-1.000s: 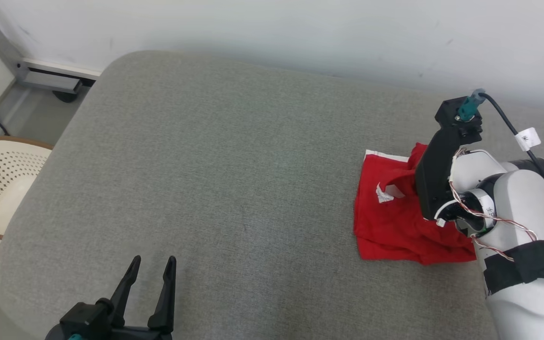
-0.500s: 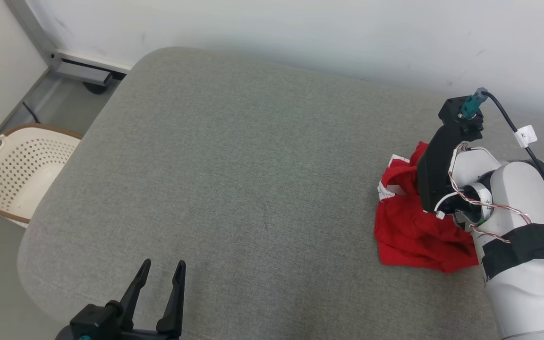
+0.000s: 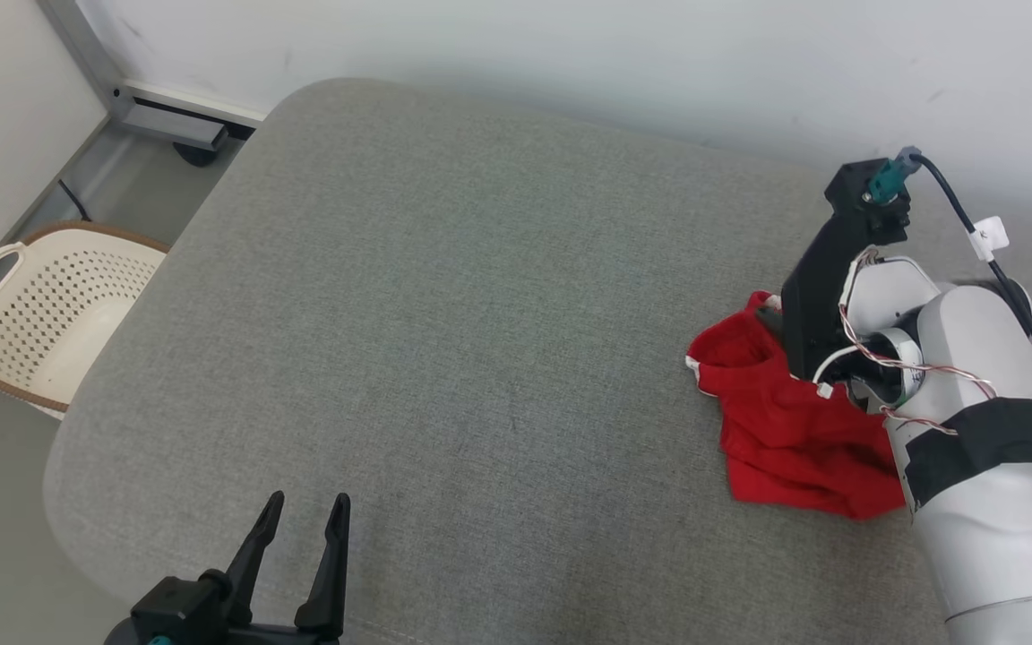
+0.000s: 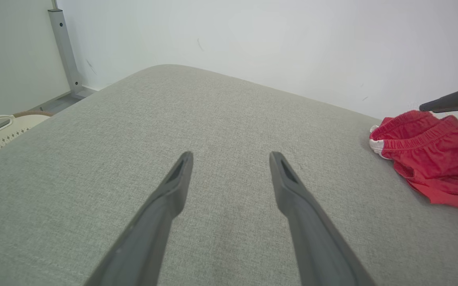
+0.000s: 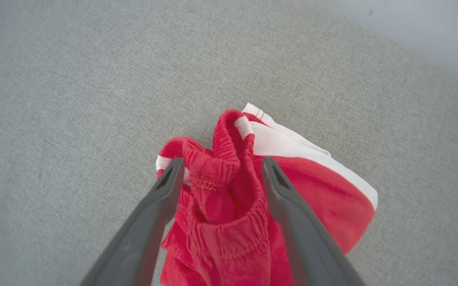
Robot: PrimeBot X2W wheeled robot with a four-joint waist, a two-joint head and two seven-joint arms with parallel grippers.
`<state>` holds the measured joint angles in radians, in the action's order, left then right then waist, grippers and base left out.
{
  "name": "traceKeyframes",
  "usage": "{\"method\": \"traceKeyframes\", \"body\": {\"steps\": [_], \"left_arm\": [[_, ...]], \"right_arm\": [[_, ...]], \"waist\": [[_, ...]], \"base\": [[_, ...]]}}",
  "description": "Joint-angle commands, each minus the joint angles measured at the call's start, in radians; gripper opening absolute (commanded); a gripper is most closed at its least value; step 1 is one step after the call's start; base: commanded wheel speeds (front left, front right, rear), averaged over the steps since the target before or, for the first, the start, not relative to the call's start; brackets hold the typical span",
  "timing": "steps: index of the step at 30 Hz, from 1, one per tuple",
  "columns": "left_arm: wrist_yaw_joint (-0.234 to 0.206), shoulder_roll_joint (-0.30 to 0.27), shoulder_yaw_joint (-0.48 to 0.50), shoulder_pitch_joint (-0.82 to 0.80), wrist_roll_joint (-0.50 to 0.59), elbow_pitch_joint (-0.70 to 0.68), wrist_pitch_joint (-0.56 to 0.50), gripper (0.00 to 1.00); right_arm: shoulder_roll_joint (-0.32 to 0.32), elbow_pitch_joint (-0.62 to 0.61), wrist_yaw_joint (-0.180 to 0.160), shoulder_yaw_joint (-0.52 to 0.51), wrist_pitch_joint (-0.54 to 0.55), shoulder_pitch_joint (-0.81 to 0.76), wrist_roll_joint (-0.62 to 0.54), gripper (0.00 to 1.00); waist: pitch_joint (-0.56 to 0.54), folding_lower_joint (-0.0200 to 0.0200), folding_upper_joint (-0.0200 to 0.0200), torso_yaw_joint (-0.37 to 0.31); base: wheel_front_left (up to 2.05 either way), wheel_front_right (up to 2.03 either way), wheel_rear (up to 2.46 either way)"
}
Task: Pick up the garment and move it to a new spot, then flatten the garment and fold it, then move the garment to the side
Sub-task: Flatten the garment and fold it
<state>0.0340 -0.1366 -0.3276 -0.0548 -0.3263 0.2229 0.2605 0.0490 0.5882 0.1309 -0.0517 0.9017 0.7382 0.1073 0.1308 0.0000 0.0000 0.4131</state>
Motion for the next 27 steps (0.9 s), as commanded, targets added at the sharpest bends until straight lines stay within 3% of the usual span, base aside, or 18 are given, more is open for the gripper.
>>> {"method": "traceKeyframes", "body": {"steps": [1, 7, 15, 22, 27], "left_arm": [[-0.005, -0.007, 0.005, -0.008, -0.004, 0.000, 0.005, 1.00], [-0.007, -0.012, 0.010, -0.005, -0.003, -0.006, 0.006, 1.00], [-0.014, -0.021, 0.018, -0.001, -0.006, -0.016, 0.006, 1.00], [-0.013, -0.026, 0.018, -0.006, -0.007, -0.022, 0.006, 1.00], [-0.017, -0.027, 0.020, -0.007, -0.009, -0.025, 0.006, 1.00]], "right_arm": [[0.004, -0.006, 0.000, 0.007, -0.018, 0.018, 0.008, 1.00], [0.004, -0.061, 0.000, 0.031, -0.043, 0.011, -0.015, 1.00], [0.004, -0.224, 0.000, 0.018, -0.026, -0.081, -0.137, 1.00], [0.003, -0.414, 0.000, 0.007, -0.091, -0.219, -0.219, 1.00], [0.003, -0.481, 0.000, 0.007, -0.136, -0.298, -0.228, 1.00]], "waist": [[-0.003, 0.0000, 0.0000, -0.008], [-0.012, 0.0000, 0.0000, -0.038], [-0.022, 0.0000, 0.0000, -0.086], [-0.025, 0.0000, 0.0000, -0.115], [-0.022, 0.0000, 0.0000, -0.128]], "base": [[0.00, 0.00, 0.00], [0.00, 0.00, 0.00], [0.00, 0.00, 0.00], [0.00, 0.00, 0.00], [0.00, 0.00, 0.00]]}}
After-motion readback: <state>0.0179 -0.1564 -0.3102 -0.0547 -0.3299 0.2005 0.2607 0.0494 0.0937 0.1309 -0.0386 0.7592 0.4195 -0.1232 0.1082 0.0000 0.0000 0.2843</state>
